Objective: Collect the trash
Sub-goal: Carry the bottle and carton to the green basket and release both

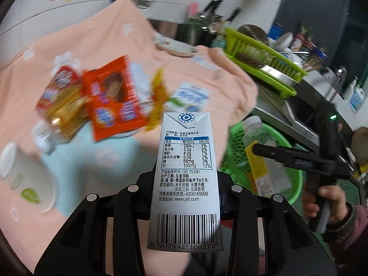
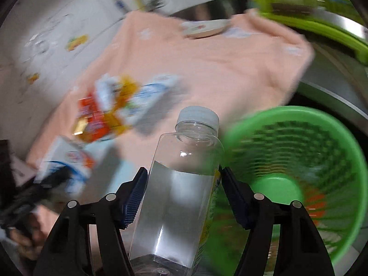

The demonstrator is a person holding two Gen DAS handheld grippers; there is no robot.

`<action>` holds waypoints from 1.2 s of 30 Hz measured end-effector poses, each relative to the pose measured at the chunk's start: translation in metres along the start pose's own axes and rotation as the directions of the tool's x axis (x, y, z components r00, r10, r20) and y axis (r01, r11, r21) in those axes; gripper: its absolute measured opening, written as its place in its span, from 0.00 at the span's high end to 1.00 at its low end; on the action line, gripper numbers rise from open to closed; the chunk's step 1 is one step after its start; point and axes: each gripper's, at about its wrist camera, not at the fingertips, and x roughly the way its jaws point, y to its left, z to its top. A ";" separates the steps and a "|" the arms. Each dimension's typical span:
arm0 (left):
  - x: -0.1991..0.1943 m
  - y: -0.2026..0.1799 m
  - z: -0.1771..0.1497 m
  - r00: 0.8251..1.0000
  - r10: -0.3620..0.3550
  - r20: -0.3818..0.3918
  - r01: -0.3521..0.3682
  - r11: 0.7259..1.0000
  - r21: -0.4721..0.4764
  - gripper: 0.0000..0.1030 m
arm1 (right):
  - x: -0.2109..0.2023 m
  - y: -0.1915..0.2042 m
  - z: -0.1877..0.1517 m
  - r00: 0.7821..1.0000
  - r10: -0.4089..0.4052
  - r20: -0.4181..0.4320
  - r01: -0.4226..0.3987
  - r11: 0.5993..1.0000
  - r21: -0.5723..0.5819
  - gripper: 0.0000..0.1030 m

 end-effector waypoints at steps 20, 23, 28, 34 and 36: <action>0.072 -0.117 0.018 0.991 -0.112 -0.071 0.120 0.985 0.125 0.63 | 0.028 -0.102 -0.024 0.981 -0.164 -0.101 0.170 0.984 0.051 0.38; 0.079 -0.124 0.018 0.990 -0.111 -0.083 0.121 0.984 0.130 0.63 | 0.021 -0.104 -0.029 0.981 -0.174 -0.087 0.178 0.983 0.038 0.38; 0.091 -0.135 0.017 0.989 -0.101 -0.107 0.117 0.981 0.157 0.63 | 0.006 -0.105 -0.031 0.982 -0.183 -0.056 0.184 0.982 0.028 0.37; 0.108 -0.149 0.015 0.984 -0.107 -0.141 0.131 0.976 0.173 0.63 | -0.023 -0.110 -0.037 0.980 -0.200 0.005 0.199 0.980 0.025 0.32; 0.114 -0.153 0.015 0.981 -0.113 -0.156 0.139 0.975 0.174 0.63 | -0.033 -0.111 -0.037 0.975 -0.219 0.031 0.218 0.976 0.021 0.30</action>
